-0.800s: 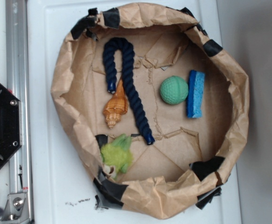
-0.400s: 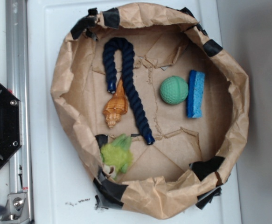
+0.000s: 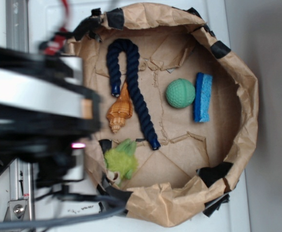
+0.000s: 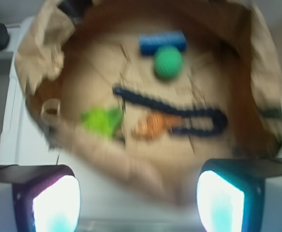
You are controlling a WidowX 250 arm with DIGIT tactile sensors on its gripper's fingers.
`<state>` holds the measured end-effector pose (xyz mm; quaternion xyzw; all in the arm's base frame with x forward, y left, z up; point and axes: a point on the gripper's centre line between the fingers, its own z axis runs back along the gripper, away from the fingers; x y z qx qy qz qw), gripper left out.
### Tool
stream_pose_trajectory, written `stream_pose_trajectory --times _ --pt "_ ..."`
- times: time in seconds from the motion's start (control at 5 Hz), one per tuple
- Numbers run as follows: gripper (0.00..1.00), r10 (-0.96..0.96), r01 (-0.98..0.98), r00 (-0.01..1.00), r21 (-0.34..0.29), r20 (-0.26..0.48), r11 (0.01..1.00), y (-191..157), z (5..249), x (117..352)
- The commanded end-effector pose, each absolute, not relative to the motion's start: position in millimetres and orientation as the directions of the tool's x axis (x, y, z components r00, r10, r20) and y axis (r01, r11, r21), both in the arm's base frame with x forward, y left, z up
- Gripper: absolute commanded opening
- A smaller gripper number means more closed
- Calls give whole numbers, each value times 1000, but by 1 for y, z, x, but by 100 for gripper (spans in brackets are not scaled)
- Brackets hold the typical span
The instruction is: Grab the green ball.
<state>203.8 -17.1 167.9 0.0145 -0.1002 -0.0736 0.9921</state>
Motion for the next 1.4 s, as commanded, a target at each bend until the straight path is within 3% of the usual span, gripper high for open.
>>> stream_pose_trajectory --times 0.0,0.2,0.4,0.8,1.0,1.2 --pt "100 -191 182 962 64 194 981 9 110 255" --pt "100 -199 191 963 57 181 980 15 93 265" --pt "100 -226 238 945 -24 235 971 13 69 287" --pt "100 -274 279 943 -1 187 960 12 35 321" --pt "0 -260 265 948 -3 182 964 16 33 329" --pt "0 -264 264 947 27 182 964 17 41 327"
